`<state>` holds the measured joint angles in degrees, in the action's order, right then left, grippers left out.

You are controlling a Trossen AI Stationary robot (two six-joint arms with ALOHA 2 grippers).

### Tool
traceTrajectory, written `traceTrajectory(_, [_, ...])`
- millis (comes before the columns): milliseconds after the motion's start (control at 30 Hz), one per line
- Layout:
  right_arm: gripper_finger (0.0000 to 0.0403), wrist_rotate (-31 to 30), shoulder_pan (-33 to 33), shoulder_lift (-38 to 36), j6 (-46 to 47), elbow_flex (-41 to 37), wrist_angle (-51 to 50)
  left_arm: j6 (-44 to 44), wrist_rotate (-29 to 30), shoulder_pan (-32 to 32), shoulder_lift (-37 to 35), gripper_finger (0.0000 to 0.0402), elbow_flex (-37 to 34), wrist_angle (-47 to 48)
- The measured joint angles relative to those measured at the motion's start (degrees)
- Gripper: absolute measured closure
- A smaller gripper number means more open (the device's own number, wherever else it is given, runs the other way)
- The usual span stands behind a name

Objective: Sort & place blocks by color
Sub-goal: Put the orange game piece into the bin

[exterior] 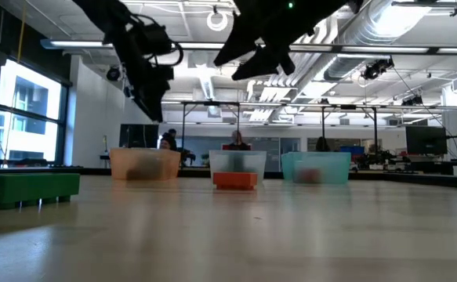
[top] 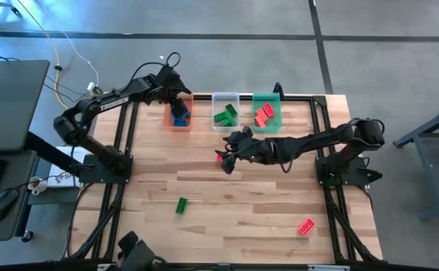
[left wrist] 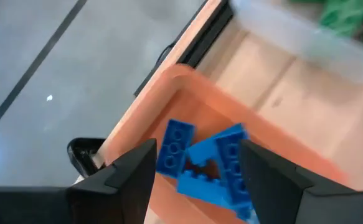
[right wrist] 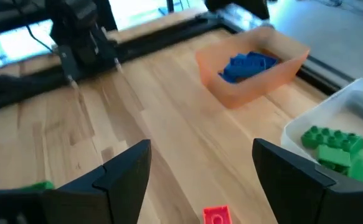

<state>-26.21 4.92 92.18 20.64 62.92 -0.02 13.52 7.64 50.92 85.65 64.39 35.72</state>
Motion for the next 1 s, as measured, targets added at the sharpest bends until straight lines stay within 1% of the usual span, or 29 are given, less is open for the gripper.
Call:
traceTrajectory(67, [0.0135, 1.66, -0.91, 0.88, -0.04, 0.00, -0.21, -1.15, -0.33, -1.66, -1.88, 0.0190, 0.04, 1.55])
traceTrajectory(167, [0.0135, 4.93, -2.21, 2.42, 0.26, 0.00, -1.17, -2.49, -2.37, -4.13, -4.45, 0.0189, 0.04, 5.33])
traceTrajectory(267, [0.0135, 6.40, -3.10, 4.44, 0.26, 0.02, -1.88, -3.92, -4.65, -6.83, -6.09, 0.0188, 0.04, 9.43])
traceTrajectory(367, [0.0135, 8.30, -3.90, 6.56, -0.17, 0.02, -2.57, -5.31, -5.67, -9.81, -7.43, 0.0189, 0.04, 12.63])
traceTrajectory(467, [0.0135, 8.88, -4.49, 8.55, -1.51, 0.02, -2.94, -7.06, -5.67, -12.93, -7.96, 0.0190, 0.04, 15.37])
traceTrajectory(667, [0.0135, 9.05, -4.58, 12.33, -4.70, 0.02, -3.99, -9.46, -5.51, -19.22, -8.17, 0.0188, -0.18, 17.06])
traceTrajectory(800, [0.0135, 9.17, -4.58, 14.40, -7.23, 0.02, -4.17, -10.70, -5.26, -22.52, -8.16, 0.0188, -2.79, 17.01])
traceTrajectory(1000, [0.0135, 9.19, -4.56, 15.46, -7.67, 0.02, -4.88, -14.89, -1.87, -26.86, -8.14, 0.0189, -7.83, 16.83])
